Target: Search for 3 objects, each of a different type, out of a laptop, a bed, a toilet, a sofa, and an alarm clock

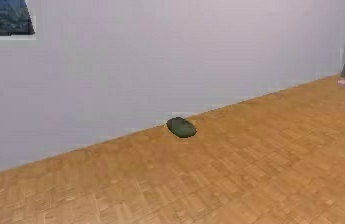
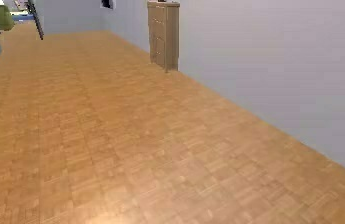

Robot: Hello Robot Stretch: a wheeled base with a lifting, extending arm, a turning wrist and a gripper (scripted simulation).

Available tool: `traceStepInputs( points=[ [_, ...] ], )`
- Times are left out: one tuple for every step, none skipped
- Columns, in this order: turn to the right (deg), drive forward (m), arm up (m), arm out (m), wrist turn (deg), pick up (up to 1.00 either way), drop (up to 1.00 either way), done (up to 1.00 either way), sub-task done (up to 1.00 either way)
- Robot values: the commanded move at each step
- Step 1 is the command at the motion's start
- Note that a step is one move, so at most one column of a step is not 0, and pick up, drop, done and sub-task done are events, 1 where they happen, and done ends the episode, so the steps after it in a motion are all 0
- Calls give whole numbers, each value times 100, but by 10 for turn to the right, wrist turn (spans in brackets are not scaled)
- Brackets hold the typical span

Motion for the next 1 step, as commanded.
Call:
traceStepInputs(
  points=[
    [-450,0,0,0,0,0,0,0,0]
  ],
)
